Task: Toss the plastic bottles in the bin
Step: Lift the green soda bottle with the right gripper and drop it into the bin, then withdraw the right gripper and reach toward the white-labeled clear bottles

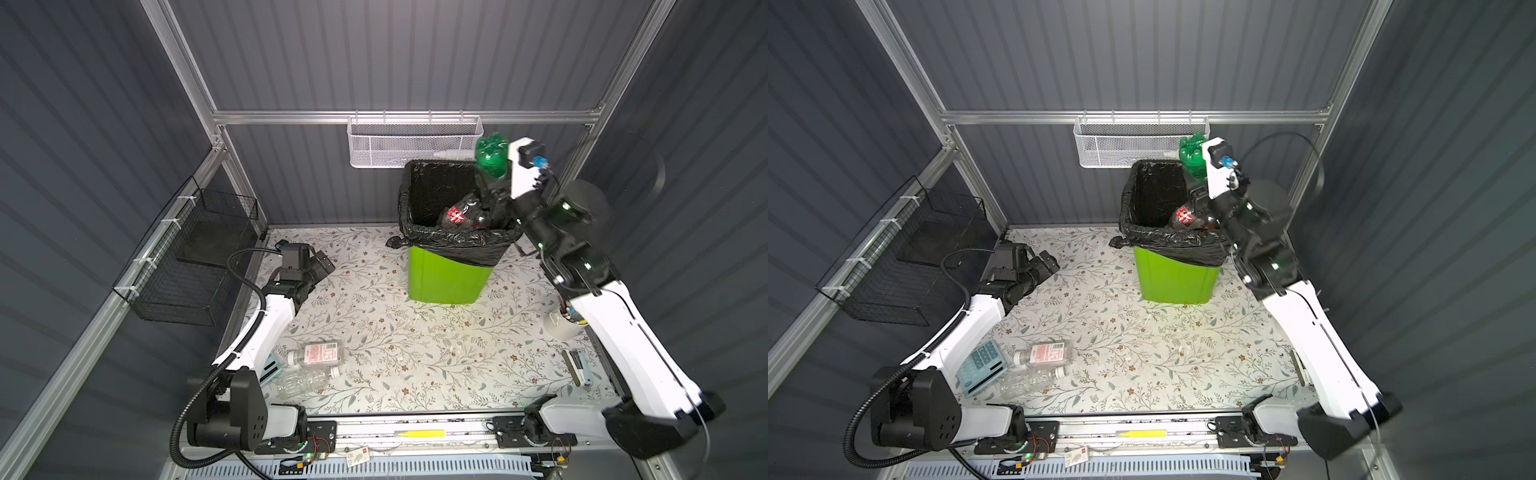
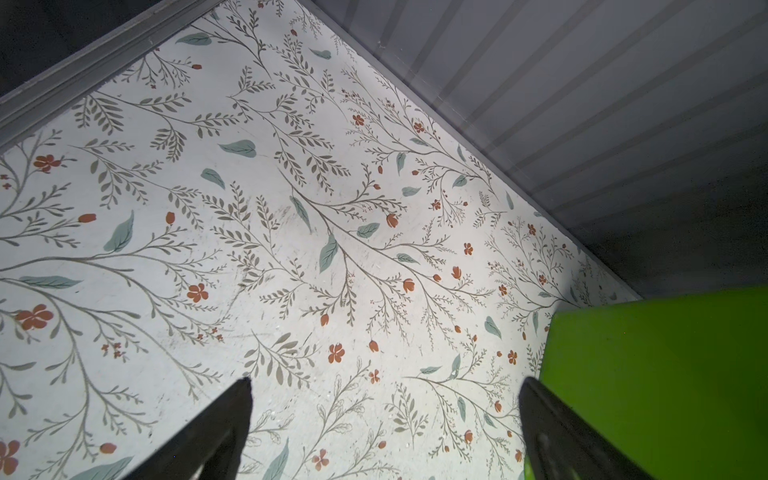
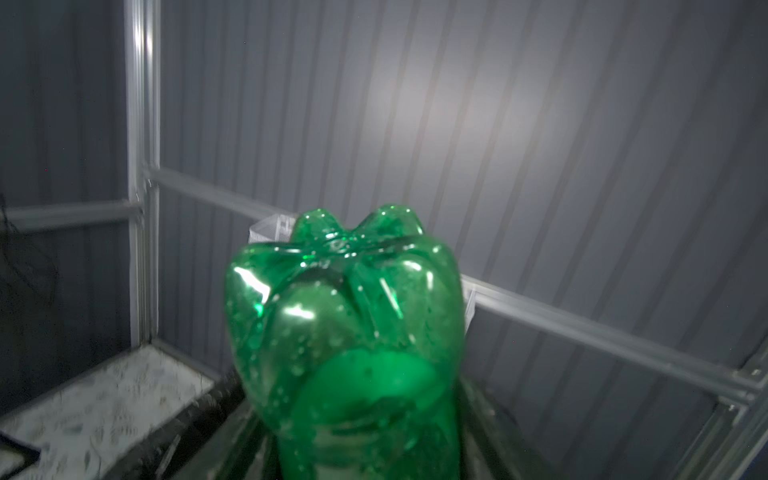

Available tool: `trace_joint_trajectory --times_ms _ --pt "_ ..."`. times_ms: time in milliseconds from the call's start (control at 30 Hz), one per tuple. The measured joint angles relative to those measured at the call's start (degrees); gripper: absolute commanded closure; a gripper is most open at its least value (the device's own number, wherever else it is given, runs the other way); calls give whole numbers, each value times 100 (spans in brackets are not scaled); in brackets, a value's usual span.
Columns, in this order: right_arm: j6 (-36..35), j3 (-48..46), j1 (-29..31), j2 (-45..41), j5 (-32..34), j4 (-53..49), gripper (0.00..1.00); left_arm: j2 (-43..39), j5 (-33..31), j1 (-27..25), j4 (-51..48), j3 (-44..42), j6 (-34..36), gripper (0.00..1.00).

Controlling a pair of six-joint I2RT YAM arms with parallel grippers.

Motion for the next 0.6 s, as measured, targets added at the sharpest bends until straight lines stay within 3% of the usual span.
trace_joint_trajectory --times_ms 100,200,433,600 --pt "415 -197 -79 308 31 -638 1 -85 -4 0 -42 0 0 0" --pt "629 -756 -96 -177 153 -678 1 -256 -46 0 -149 0 -72 0" --pt "737 -1460 -146 -2114 719 468 1 -1086 -479 0 -835 -11 -415 0" --pt "802 -2212 -210 -2503 914 964 1 -1471 -881 0 -1591 -11 -675 0"
